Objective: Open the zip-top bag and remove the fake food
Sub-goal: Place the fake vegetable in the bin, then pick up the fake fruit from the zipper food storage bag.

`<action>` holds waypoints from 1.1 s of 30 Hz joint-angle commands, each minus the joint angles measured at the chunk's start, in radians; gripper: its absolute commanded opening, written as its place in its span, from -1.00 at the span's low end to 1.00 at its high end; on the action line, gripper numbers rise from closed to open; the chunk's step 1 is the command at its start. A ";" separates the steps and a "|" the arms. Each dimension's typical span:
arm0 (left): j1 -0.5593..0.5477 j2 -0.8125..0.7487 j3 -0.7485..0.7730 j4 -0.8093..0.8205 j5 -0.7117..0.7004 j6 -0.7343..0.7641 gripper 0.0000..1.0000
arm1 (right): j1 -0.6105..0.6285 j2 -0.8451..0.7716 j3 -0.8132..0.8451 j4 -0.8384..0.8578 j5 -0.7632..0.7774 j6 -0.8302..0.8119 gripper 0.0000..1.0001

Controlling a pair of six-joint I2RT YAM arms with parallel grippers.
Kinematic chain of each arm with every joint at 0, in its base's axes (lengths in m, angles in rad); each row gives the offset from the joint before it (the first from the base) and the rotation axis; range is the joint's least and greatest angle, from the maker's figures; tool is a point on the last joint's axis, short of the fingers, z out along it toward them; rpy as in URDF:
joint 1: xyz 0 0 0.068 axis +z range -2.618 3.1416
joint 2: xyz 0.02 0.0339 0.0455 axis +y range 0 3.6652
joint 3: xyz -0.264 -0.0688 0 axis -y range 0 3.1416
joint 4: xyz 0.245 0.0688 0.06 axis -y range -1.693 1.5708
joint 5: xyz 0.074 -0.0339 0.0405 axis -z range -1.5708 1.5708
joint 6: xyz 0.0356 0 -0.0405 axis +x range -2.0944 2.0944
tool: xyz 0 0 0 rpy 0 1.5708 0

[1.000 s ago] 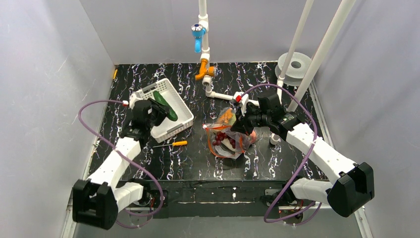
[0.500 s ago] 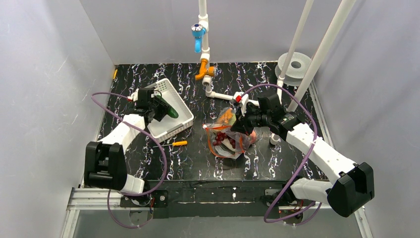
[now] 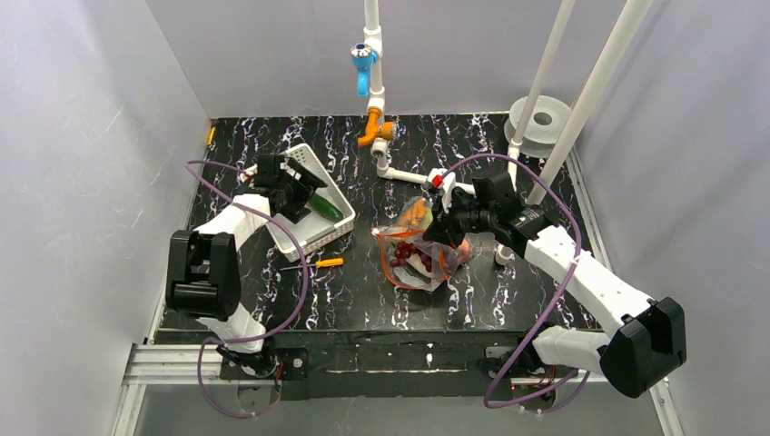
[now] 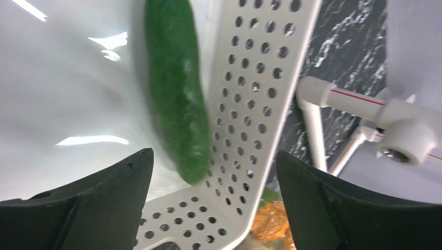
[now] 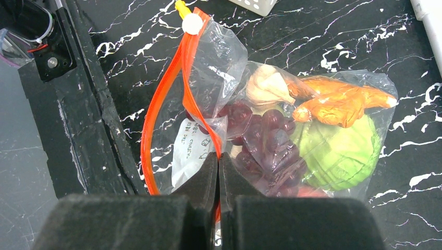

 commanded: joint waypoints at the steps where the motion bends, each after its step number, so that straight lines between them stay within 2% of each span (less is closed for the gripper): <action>1: 0.016 -0.034 0.048 0.039 0.098 0.067 0.79 | -0.005 -0.010 -0.010 0.043 -0.007 -0.008 -0.97; 7: 0.026 -0.156 -0.018 0.135 0.188 0.166 0.90 | -0.004 -0.013 -0.005 0.040 -0.007 -0.008 -0.97; 14: 0.033 -0.398 -0.135 0.175 0.262 0.246 0.96 | -0.006 -0.014 -0.002 0.034 -0.013 -0.012 -0.97; 18: 0.053 -0.524 -0.227 0.148 0.279 0.163 0.96 | -0.006 -0.013 -0.002 0.029 -0.016 -0.014 -0.97; 27: 0.070 -0.745 -0.435 0.348 0.503 -0.011 0.97 | -0.015 -0.016 -0.002 0.016 -0.047 -0.024 -0.97; 33: 0.066 -0.876 -0.503 0.348 0.588 -0.063 0.97 | -0.019 -0.014 0.002 0.006 -0.067 -0.033 -0.97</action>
